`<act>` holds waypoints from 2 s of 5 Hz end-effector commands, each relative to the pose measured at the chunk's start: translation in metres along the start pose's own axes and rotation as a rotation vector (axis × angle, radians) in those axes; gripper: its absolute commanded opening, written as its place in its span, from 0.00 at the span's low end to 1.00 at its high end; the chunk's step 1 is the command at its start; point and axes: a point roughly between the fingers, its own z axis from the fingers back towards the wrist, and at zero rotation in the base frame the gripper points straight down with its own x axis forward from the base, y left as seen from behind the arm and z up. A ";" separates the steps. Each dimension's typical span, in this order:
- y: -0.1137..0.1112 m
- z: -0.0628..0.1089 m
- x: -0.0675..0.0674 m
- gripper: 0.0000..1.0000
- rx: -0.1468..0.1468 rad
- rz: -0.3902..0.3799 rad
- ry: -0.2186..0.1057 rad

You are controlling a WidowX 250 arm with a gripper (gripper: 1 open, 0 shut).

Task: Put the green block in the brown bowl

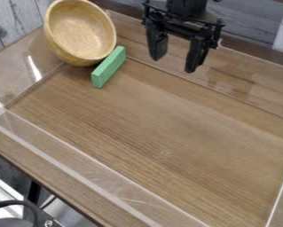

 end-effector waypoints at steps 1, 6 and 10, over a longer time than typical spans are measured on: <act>0.021 -0.005 -0.001 1.00 0.013 0.000 0.011; 0.139 -0.041 0.013 1.00 0.067 0.026 -0.014; 0.157 -0.057 0.037 1.00 0.065 0.062 -0.057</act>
